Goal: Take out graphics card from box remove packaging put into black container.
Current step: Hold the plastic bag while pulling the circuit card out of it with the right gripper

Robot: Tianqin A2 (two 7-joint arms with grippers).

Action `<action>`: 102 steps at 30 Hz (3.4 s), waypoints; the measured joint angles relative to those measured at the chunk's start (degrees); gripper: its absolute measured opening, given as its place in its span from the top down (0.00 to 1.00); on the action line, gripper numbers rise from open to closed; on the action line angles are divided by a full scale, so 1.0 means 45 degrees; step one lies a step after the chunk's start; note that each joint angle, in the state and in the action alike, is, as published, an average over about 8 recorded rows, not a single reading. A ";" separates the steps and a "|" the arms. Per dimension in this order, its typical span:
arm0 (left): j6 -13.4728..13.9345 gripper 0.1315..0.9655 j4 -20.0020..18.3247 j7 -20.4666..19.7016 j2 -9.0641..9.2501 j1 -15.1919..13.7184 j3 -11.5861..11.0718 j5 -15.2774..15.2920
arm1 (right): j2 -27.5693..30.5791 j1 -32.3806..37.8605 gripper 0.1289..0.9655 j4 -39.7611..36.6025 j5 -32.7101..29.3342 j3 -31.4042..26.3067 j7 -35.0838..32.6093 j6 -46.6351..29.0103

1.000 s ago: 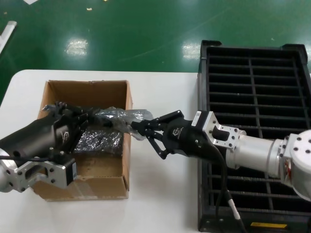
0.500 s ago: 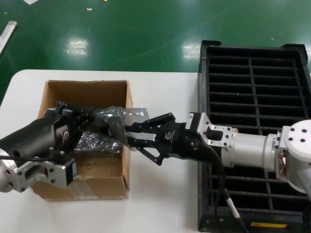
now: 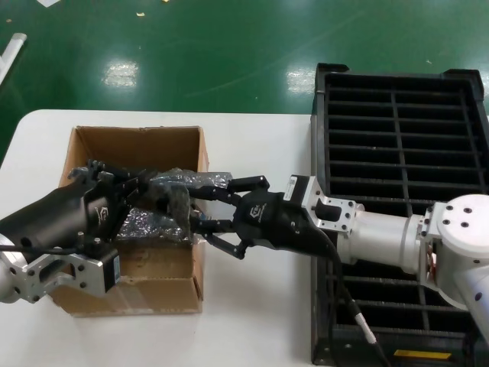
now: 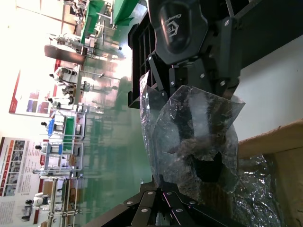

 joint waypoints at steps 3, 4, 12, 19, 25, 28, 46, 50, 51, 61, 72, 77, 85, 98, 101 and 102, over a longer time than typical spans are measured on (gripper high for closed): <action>0.0000 0.99 0.0000 0.0000 0.0000 0.0000 0.0000 0.0000 | -0.0162 0.0031 0.79 -0.0223 0.0072 0.0113 -0.0085 0.0104; 0.0000 0.99 0.0000 0.0000 0.0000 0.0000 0.0000 0.0000 | -0.0210 0.0044 0.80 -0.0297 0.0096 0.0153 -0.0114 0.0138; 0.0000 0.99 0.0000 0.0000 0.0000 0.0000 0.0000 0.0000 | -0.0405 0.0032 0.86 -0.0527 0.0183 0.0361 -0.0185 0.0367; 0.0000 0.99 0.0000 0.0000 0.0000 0.0000 0.0000 0.0000 | -0.0271 -0.0276 0.93 0.0131 0.0083 0.0299 0.0133 0.0494; 0.0000 0.99 0.0000 0.0000 0.0000 0.0000 0.0000 0.0000 | 0.0068 -0.0649 0.93 0.1196 -0.0084 0.0141 0.0574 0.0566; 0.0000 0.99 0.0000 0.0000 0.0000 0.0000 0.0000 0.0000 | 0.0348 -0.0874 0.93 0.1935 -0.0197 0.0061 0.0881 0.0624; 0.0000 0.99 0.0000 0.0000 0.0000 0.0000 0.0000 0.0000 | 0.1433 -0.1645 0.93 0.4713 -0.0772 -0.0109 0.1930 0.1515; 0.0000 0.99 0.0001 0.0000 0.0000 0.0000 -0.0001 0.0000 | 0.1361 -0.1579 0.93 0.4652 -0.0786 -0.0199 0.1872 0.1538; 0.0000 0.99 0.0001 0.0000 0.0000 0.0000 -0.0001 0.0000 | 0.1348 -0.1560 0.93 0.4646 -0.0784 -0.0218 0.1861 0.1535; 0.0000 0.99 -0.0002 0.0000 0.0000 0.0000 0.0002 0.0000 | 0.1742 -0.1630 0.93 0.5361 -0.0832 -0.0228 0.2188 0.1599; 0.0000 0.99 0.0000 0.0000 0.0000 0.0000 0.0001 0.0000 | 0.2375 -0.2157 0.93 0.5974 -0.1011 -0.0294 0.2460 0.1687; 0.0000 0.99 0.0000 0.0000 0.0000 0.0000 0.0000 0.0000 | 0.2529 -0.2390 0.93 0.6312 -0.0934 -0.0153 0.2496 0.1862; 0.0000 0.99 0.0000 0.0000 0.0000 0.0000 0.0000 0.0000 | 0.2806 -0.2711 0.93 0.7043 -0.0821 0.0097 0.2694 0.2177; 0.0000 0.99 0.0000 0.0000 0.0000 0.0000 0.0000 0.0000 | 0.4823 -0.3922 0.93 0.9410 -0.0869 0.0886 0.4134 0.2452; 0.0000 0.99 0.0000 0.0000 0.0000 0.0000 0.0000 0.0000 | 0.5581 -0.4385 0.93 1.0232 -0.0845 0.1355 0.4629 0.2633; 0.0000 0.99 0.0000 0.0000 0.0000 0.0000 0.0000 0.0000 | 0.5832 -0.4544 0.93 1.0489 -0.0843 0.1521 0.4790 0.2700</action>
